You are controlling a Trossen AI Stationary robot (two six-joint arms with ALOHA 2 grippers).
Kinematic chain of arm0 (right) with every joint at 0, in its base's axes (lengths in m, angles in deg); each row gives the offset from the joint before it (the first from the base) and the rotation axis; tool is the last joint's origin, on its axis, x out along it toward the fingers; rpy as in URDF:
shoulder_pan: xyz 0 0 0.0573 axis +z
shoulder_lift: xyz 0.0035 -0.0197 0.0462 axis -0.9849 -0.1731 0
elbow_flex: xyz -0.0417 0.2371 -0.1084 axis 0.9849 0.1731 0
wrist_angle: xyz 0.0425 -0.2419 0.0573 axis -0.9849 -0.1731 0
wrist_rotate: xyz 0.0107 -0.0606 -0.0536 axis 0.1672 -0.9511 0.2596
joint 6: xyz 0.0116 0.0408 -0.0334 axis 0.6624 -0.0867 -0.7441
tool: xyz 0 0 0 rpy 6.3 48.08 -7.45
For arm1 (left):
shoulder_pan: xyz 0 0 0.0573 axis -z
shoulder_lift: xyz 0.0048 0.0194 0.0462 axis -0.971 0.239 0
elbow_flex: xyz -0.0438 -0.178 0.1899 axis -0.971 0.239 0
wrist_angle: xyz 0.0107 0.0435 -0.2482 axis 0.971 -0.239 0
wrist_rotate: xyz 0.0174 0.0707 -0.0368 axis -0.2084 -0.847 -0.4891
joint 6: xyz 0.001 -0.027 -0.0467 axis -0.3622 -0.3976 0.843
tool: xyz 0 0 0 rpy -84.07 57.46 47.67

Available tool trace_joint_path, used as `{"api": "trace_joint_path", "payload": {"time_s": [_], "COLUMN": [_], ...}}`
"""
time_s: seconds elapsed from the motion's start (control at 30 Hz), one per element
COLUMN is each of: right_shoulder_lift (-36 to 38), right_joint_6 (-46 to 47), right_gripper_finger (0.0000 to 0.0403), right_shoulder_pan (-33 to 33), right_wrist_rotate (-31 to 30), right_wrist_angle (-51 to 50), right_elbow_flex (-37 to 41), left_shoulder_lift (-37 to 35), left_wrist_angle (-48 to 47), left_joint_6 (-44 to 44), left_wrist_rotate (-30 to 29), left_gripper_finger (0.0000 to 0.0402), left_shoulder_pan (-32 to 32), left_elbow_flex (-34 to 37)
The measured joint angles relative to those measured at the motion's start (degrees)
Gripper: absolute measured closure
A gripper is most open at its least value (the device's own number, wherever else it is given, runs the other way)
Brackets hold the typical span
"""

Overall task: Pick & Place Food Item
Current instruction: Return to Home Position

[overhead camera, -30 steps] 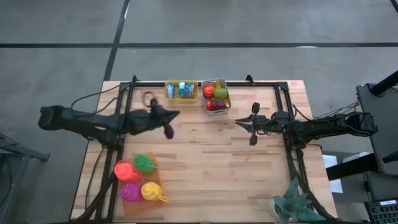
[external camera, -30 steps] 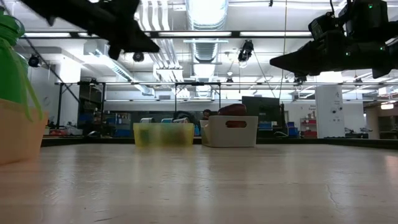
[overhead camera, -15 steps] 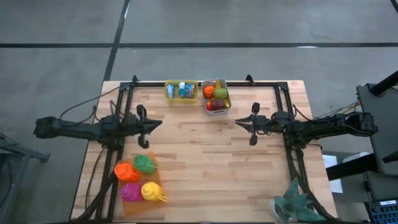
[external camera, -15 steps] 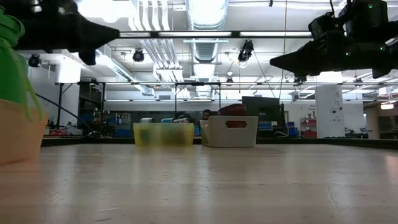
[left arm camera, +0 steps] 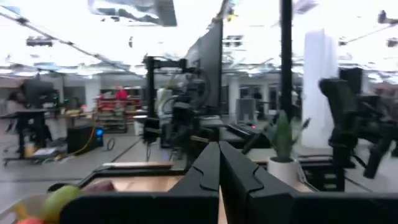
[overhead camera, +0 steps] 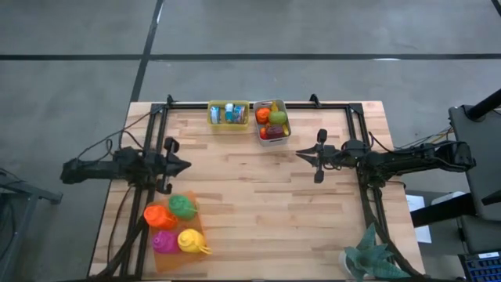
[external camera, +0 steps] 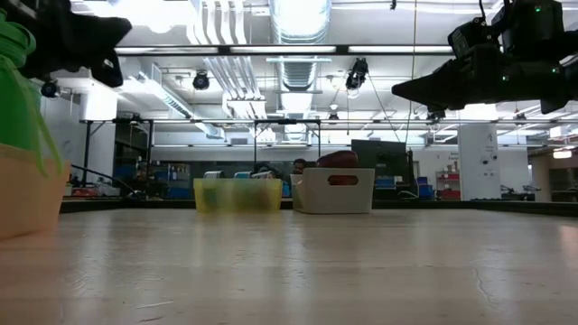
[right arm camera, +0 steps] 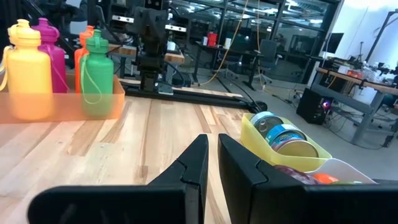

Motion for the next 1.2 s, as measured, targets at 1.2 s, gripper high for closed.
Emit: {"api": "trace_joint_path", "payload": {"time_s": [1.2], "right_shoulder_lift": [0.00], "right_joint_6": [0.00], "right_gripper_finger": [0.0370], "right_shoulder_pan": [0.00], "right_wrist_rotate": [0.02], "right_wrist_angle": [-1.28], "right_elbow_flex": [0.01], "left_shoulder_lift": [0.29], "left_wrist_angle": [-17.22], "left_joint_6": [-3.38], "left_wrist_rotate": [0.23], "left_gripper_finger": [0.0400], "left_shoulder_pan": [0.00], "left_elbow_flex": [-1.22]}}
